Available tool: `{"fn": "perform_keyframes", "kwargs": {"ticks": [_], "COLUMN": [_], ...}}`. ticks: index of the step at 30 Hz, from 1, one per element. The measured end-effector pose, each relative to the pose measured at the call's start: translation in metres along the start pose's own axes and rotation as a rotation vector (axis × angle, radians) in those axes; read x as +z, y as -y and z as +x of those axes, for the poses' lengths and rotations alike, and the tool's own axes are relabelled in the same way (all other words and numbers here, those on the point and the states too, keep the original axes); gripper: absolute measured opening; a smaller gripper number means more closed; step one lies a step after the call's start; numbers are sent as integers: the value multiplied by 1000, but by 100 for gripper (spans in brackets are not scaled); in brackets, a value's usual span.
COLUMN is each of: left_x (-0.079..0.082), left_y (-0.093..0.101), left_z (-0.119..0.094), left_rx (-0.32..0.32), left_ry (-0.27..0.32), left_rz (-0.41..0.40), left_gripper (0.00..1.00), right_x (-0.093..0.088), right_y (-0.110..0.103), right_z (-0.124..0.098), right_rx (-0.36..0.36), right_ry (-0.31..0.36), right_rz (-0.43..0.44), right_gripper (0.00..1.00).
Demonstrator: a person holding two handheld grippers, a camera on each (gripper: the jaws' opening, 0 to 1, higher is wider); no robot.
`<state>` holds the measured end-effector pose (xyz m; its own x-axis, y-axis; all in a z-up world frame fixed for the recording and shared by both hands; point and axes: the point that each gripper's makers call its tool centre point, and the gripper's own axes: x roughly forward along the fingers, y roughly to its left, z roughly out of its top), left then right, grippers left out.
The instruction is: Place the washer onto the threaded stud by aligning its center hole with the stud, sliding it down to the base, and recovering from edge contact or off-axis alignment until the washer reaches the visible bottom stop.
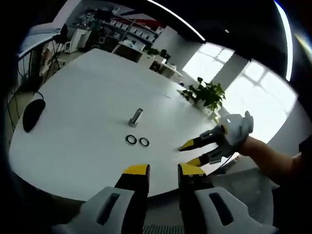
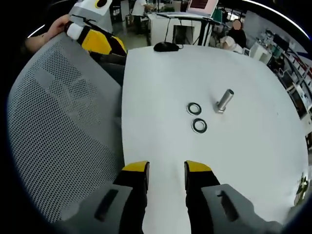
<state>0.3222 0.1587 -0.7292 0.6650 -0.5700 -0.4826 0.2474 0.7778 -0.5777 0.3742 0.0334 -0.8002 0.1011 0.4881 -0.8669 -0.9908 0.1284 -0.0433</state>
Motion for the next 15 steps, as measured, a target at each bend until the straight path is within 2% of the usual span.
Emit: {"fn": "perform_keyframes", "kwargs": {"ticks": [2, 5, 11, 12, 13, 14, 15], "left_x": [-1, 2, -3, -2, -2, -4, -8], "left_y": [-1, -3, -2, 3, 17, 24, 27], "left_z": [1, 0, 1, 2, 3, 2, 1], "left_rx": [15, 20, 13, -10, -88, -125, -142], "left_ry": [-12, 3, -36, -35, -31, -43, -62], "left_rz": [23, 24, 82, 122, 200, 223, 207], "left_gripper": [21, 19, 17, 15, 12, 11, 13], "right_x": [4, 13, 32, 33, 34, 34, 36], "right_y": [6, 17, 40, 41, 44, 45, 47], "right_z": [-2, -6, -11, -11, -9, -7, -2], "right_rx": [-4, -8, 8, 25, 40, 57, 70], "right_ry": [-10, -14, -52, -66, -80, -95, -103], "right_rz": [-30, -61, -157, -170, -172, -174, -189], "right_gripper": [30, 30, 30, 29, 29, 29, 30]}}
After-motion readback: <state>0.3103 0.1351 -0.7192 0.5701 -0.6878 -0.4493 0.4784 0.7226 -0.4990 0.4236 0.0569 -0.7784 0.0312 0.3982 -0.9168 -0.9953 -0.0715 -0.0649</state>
